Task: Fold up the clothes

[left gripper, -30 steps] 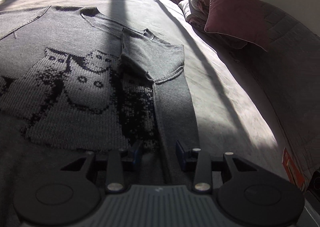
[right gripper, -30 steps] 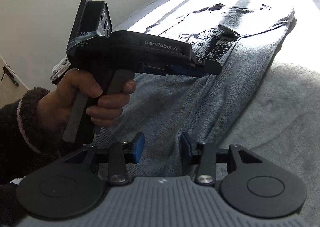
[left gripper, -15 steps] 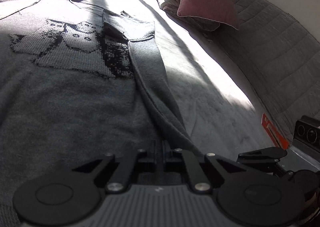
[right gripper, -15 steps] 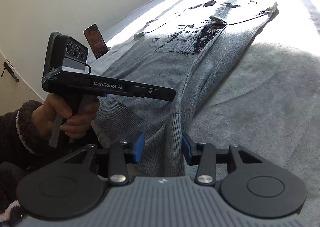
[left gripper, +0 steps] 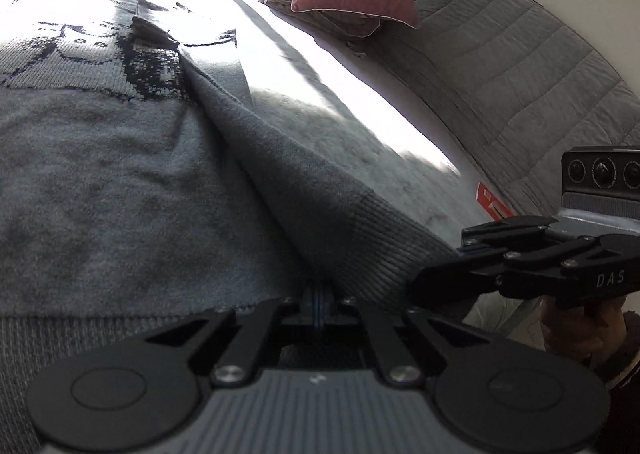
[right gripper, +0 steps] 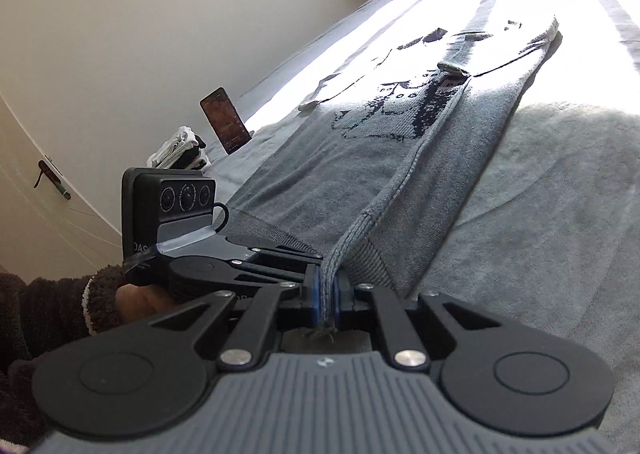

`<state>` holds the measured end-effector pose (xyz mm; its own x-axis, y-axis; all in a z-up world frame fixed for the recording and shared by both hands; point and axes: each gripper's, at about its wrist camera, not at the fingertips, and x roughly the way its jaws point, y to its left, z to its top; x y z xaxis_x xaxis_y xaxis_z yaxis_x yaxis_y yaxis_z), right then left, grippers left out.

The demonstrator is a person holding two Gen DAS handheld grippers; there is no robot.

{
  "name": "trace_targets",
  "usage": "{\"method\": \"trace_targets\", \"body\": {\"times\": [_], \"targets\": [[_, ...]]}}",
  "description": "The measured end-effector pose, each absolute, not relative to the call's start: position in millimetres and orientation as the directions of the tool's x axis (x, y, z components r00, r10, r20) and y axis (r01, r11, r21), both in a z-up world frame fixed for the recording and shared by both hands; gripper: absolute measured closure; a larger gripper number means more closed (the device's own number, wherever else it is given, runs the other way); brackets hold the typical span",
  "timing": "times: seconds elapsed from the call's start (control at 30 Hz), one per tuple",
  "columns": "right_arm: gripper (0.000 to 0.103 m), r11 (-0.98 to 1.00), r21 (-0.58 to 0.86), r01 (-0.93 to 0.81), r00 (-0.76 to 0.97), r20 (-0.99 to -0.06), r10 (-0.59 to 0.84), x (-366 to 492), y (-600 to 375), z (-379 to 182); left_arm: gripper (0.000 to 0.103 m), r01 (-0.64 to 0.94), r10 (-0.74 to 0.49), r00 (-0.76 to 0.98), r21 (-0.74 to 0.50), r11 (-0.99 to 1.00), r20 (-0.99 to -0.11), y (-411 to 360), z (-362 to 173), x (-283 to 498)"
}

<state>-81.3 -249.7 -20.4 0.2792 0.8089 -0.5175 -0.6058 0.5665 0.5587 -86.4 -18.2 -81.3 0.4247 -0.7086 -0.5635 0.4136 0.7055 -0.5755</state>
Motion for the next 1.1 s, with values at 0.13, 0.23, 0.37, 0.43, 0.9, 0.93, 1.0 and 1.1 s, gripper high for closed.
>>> {"method": "trace_targets", "body": {"times": [0.13,0.23,0.37,0.43,0.9,0.93,1.0,1.1], "targets": [[0.093,0.555,0.559,-0.616,0.245,-0.534,0.809,-78,-235,-22,0.103,0.401,-0.744,0.359,-0.627,0.668,-0.563,-2,-83,-89],[0.093,0.541,0.556,-0.631,0.219,-0.541,0.812,-79,-223,-23,0.097,0.387,-0.769,0.290,-0.665,0.639,-0.570,20,-78,-89],[0.092,0.541,0.545,-0.640,0.196,-0.565,0.801,-78,-212,-28,0.074,0.388,-0.751,0.305,-0.644,0.659,-0.585,47,-66,-87],[0.089,0.544,0.538,-0.643,0.182,-0.583,0.792,-77,-207,-32,0.068,0.375,-0.735,0.339,-0.632,0.678,-0.587,56,-61,-85],[0.077,0.505,0.553,-0.663,0.143,-0.569,0.810,-77,-209,-30,0.061,0.336,-0.712,0.446,-0.636,0.695,-0.543,73,-52,-64],[0.069,0.510,0.560,-0.653,0.153,-0.562,0.813,-75,-211,-30,0.061,0.338,-0.709,0.445,-0.631,0.699,-0.547,72,-51,-63],[0.064,0.520,0.562,-0.644,0.165,-0.561,0.811,-72,-211,-30,0.062,0.342,-0.704,0.443,-0.621,0.705,-0.556,71,-50,-59],[0.064,0.538,0.542,-0.646,0.153,-0.599,0.786,-69,-202,-35,0.061,0.349,-0.671,0.451,-0.576,0.739,-0.589,68,-44,-53]]}}
